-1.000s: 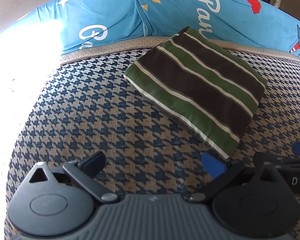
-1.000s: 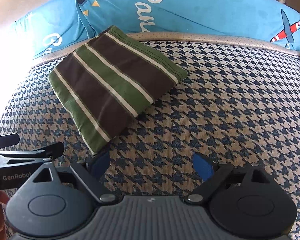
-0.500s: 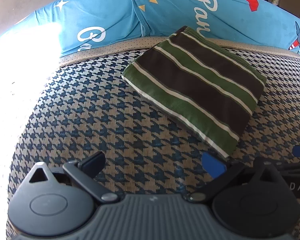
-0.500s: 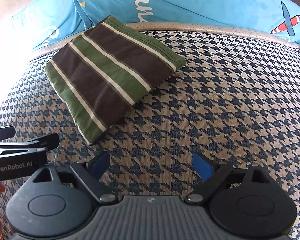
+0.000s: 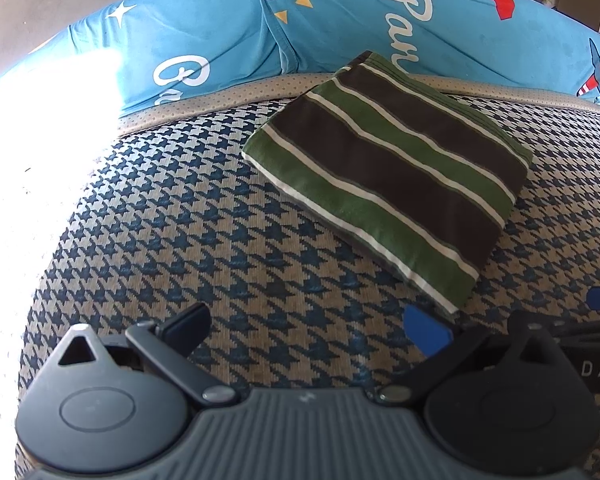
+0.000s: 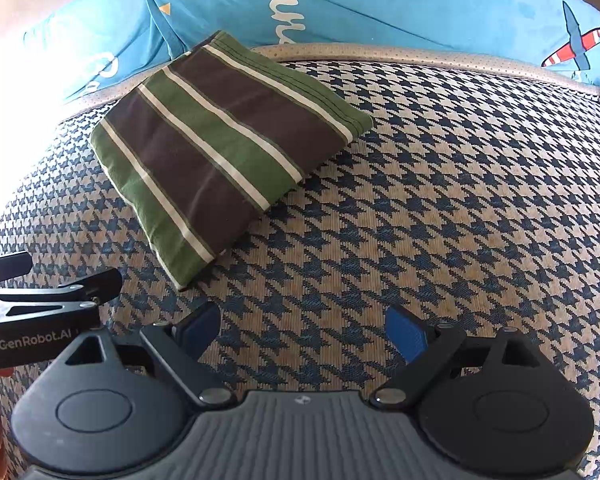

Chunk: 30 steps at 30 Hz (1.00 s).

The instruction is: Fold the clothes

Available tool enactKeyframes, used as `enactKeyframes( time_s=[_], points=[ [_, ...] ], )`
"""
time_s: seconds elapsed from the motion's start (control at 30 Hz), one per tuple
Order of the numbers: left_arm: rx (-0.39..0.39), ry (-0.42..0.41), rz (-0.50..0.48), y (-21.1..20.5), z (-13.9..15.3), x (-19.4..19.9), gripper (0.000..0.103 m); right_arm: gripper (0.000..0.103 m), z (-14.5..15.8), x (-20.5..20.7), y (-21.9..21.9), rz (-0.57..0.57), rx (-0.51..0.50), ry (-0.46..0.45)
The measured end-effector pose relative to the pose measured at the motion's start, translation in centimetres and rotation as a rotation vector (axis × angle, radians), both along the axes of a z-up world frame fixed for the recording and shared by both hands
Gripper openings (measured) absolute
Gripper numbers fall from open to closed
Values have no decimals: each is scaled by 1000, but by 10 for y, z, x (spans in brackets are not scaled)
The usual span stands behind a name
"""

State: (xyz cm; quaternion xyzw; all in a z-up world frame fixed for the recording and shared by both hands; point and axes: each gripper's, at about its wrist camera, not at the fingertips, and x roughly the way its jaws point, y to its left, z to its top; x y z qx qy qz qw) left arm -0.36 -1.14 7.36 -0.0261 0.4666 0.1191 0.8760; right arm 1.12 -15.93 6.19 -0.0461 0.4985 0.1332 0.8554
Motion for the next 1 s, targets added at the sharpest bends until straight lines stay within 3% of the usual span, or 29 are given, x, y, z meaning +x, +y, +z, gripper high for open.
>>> enactKeyframes(
  time_s=[1.0],
  points=[
    [12,4,-4,-1,1,-1,103,90,0,1,-1,10,8,0]
  ],
)
